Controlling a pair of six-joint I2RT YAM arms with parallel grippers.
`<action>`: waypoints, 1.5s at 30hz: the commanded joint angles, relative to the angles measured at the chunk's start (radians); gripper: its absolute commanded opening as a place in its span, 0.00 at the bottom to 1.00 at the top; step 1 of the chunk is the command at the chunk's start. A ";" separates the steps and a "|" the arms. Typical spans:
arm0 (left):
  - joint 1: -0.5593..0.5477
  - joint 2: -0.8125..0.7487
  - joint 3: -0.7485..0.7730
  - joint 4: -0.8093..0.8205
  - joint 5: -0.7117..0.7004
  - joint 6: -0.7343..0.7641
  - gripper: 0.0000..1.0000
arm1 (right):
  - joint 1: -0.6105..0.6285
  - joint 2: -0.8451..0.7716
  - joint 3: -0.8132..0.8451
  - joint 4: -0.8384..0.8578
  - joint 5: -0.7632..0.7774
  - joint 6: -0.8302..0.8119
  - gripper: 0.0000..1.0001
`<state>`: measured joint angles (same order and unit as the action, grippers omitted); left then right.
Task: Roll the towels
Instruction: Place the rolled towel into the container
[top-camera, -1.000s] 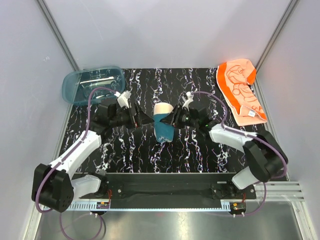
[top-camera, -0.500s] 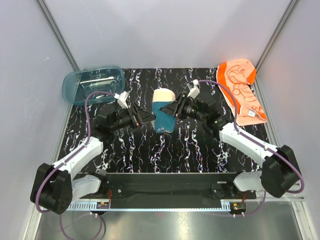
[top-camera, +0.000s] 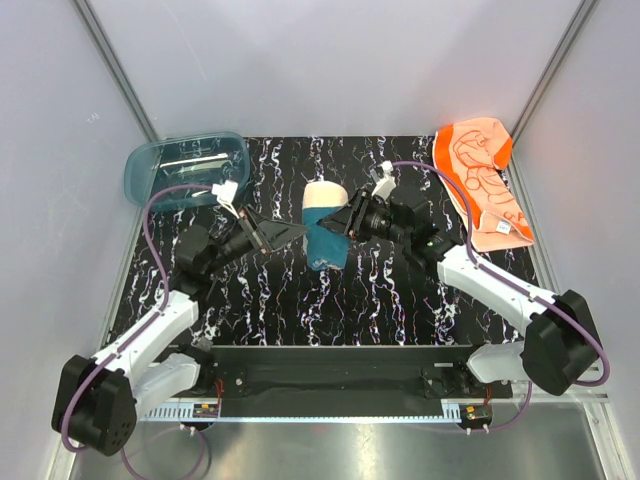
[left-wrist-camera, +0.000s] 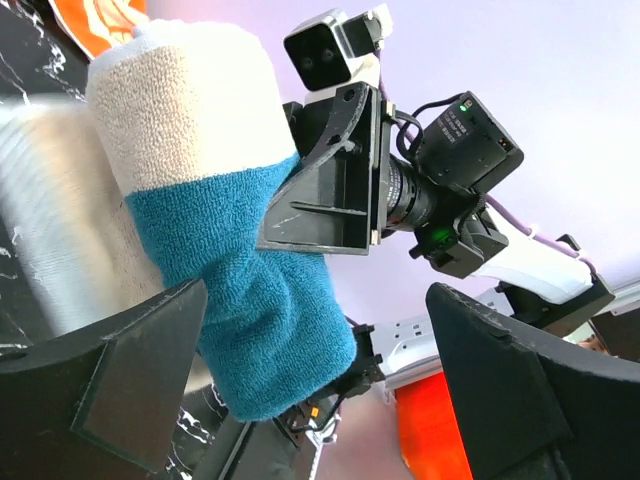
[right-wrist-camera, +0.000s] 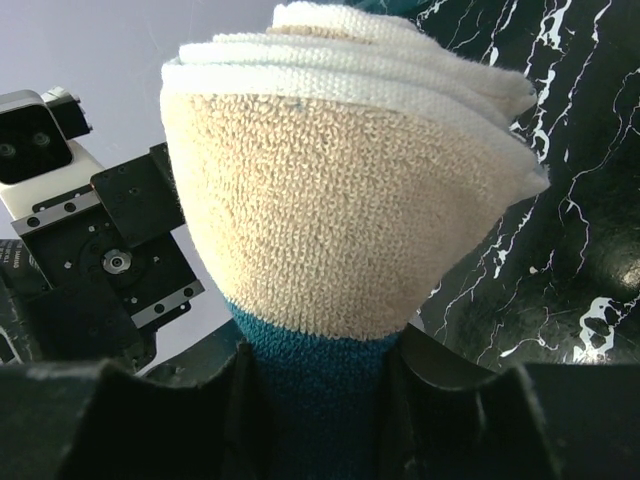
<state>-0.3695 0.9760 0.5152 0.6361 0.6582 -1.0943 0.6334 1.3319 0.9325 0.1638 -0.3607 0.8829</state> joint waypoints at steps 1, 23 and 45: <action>-0.002 0.016 0.017 0.057 0.001 0.025 0.99 | 0.015 -0.028 0.071 0.054 -0.020 0.007 0.32; -0.089 0.213 -0.012 0.224 0.009 -0.035 0.99 | 0.028 -0.020 0.036 0.474 -0.150 0.274 0.33; -0.172 0.164 0.069 -0.029 0.061 0.079 0.00 | 0.029 -0.129 0.117 0.027 0.037 -0.015 0.80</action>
<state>-0.5213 1.1469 0.5632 0.7364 0.6445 -1.0985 0.6525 1.2560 0.9604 0.2214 -0.4088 0.9432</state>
